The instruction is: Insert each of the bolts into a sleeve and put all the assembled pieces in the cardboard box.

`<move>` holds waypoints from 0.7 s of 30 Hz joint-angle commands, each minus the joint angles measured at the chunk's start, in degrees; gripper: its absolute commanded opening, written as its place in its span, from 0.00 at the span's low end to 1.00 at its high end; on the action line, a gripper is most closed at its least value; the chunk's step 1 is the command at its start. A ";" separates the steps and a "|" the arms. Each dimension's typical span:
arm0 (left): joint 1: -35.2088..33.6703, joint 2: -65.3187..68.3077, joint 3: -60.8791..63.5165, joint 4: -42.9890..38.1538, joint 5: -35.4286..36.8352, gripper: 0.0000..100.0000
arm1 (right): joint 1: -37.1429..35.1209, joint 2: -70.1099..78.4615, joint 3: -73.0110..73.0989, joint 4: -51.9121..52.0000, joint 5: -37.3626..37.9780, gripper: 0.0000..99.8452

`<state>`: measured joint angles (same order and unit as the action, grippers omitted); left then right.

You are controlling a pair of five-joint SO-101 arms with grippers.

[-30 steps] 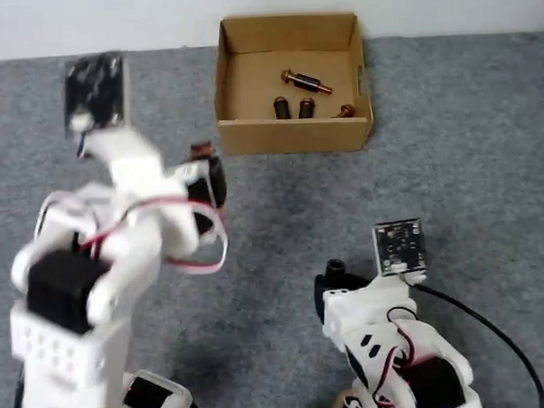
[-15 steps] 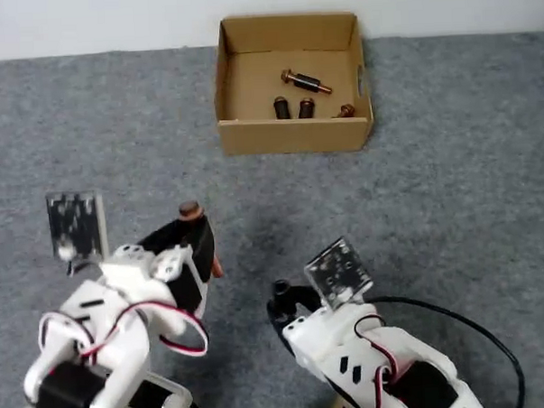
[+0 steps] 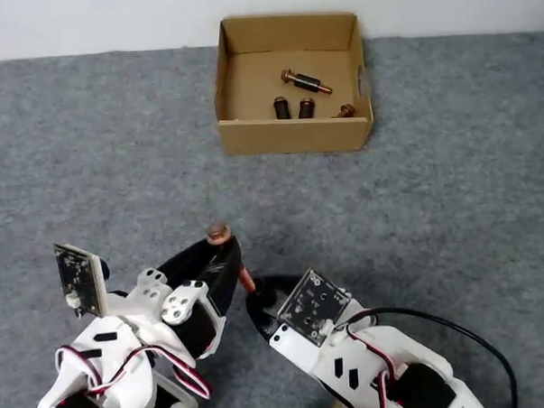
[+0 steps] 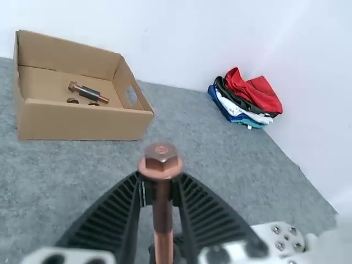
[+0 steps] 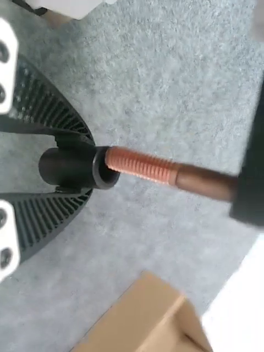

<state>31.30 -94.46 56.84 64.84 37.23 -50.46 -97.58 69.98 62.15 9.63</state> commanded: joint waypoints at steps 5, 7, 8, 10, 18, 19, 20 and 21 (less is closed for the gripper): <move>0.44 0.00 -0.40 -1.85 0.53 0.00 | -0.84 0.04 -2.55 -2.42 1.32 0.01; 0.44 0.00 0.13 -2.99 0.53 0.00 | -0.84 0.04 -2.55 -2.42 1.32 0.01; 0.44 -0.18 1.01 -4.04 0.53 0.00 | -1.10 0.04 -2.55 -2.42 1.32 0.01; 0.44 -0.26 2.95 -6.42 0.53 0.00 | -2.24 0.04 -2.55 -2.42 1.32 0.01; 2.29 -0.26 3.47 -2.20 0.26 0.00 | -3.21 0.04 -2.46 -1.89 1.23 0.01; 3.69 -0.26 2.15 0.70 0.18 0.00 | -3.21 0.04 -2.46 -1.89 1.23 0.01; 5.19 -0.26 0.66 3.52 0.18 0.00 | -3.21 0.04 -2.46 -1.89 1.23 0.01; 6.51 -0.26 -0.84 6.07 -0.09 0.00 | -3.21 0.04 -2.46 -1.89 1.23 0.01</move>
<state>34.02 -94.46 60.09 63.60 36.88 -53.27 -97.49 70.15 61.54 10.51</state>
